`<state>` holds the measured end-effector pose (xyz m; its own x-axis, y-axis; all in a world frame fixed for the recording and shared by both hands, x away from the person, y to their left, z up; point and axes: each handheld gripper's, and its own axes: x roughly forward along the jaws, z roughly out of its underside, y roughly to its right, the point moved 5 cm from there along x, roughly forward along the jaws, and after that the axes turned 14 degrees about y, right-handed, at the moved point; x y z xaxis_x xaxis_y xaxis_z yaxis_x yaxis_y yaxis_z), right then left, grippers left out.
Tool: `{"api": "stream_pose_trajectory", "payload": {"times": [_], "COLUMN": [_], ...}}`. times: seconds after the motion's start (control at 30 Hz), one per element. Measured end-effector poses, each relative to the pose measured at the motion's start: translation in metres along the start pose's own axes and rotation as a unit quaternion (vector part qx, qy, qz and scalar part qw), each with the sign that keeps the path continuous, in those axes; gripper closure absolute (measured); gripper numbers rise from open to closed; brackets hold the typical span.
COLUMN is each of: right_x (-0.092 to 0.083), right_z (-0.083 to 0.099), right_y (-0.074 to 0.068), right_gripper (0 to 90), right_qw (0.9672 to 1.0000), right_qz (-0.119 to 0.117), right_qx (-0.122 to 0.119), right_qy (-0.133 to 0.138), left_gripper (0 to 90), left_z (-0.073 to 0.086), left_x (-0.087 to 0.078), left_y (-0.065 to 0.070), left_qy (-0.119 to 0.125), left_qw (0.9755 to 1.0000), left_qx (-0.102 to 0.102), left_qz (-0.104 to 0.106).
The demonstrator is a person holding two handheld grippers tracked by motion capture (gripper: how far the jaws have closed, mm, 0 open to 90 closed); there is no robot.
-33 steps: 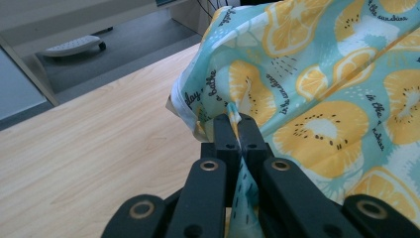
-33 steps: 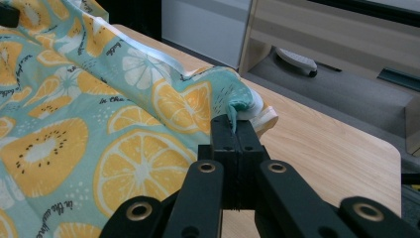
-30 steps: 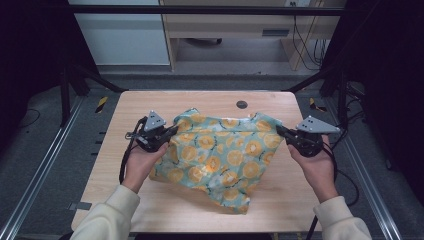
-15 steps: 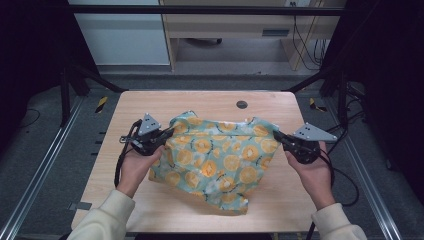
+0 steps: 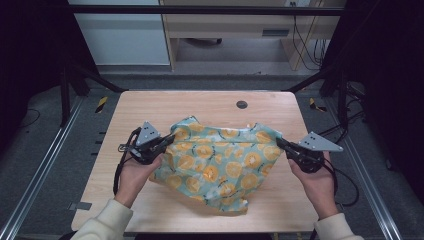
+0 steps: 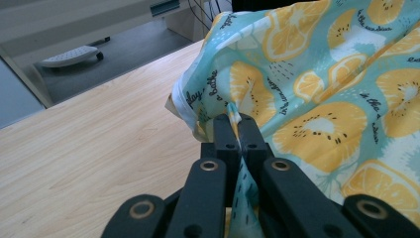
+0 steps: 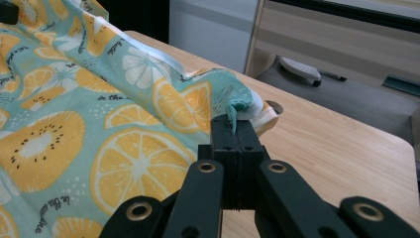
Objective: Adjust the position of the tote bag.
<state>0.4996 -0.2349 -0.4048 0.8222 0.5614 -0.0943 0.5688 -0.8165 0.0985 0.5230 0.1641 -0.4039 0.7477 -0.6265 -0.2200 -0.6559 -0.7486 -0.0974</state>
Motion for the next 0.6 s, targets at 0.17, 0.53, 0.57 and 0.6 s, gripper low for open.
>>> {"api": "stream_pose_trajectory", "payload": {"times": [0.17,0.53,0.57,0.6], "right_x": [-0.004,-0.01,-0.011,-0.011], "right_z": [0.003,0.01,0.011,0.013], "right_y": [-0.005,-0.019,-0.021,-0.022], "right_gripper": [90.0,90.0,90.0,90.0], "right_qw": [1.0,0.9998,0.9997,0.9997], "right_qz": [-0.005,-0.019,-0.02,-0.021], "right_qx": [0.003,0.009,0.011,0.012], "right_qy": [0.004,0.007,0.008,0.008], "left_gripper": [90.0,90.0,90.0,90.0], "left_z": [0.005,0.018,0.019,0.021], "left_x": [-0.007,-0.027,-0.028,-0.03], "left_y": [0.003,0.007,0.007,0.007], "left_qy": [0.002,0.013,0.012,0.012], "left_qw": [1.0,0.9998,0.9998,0.9998], "left_qx": [-0.003,-0.011,-0.011,-0.012], "left_qz": [0.003,0.007,0.007,0.006]}}
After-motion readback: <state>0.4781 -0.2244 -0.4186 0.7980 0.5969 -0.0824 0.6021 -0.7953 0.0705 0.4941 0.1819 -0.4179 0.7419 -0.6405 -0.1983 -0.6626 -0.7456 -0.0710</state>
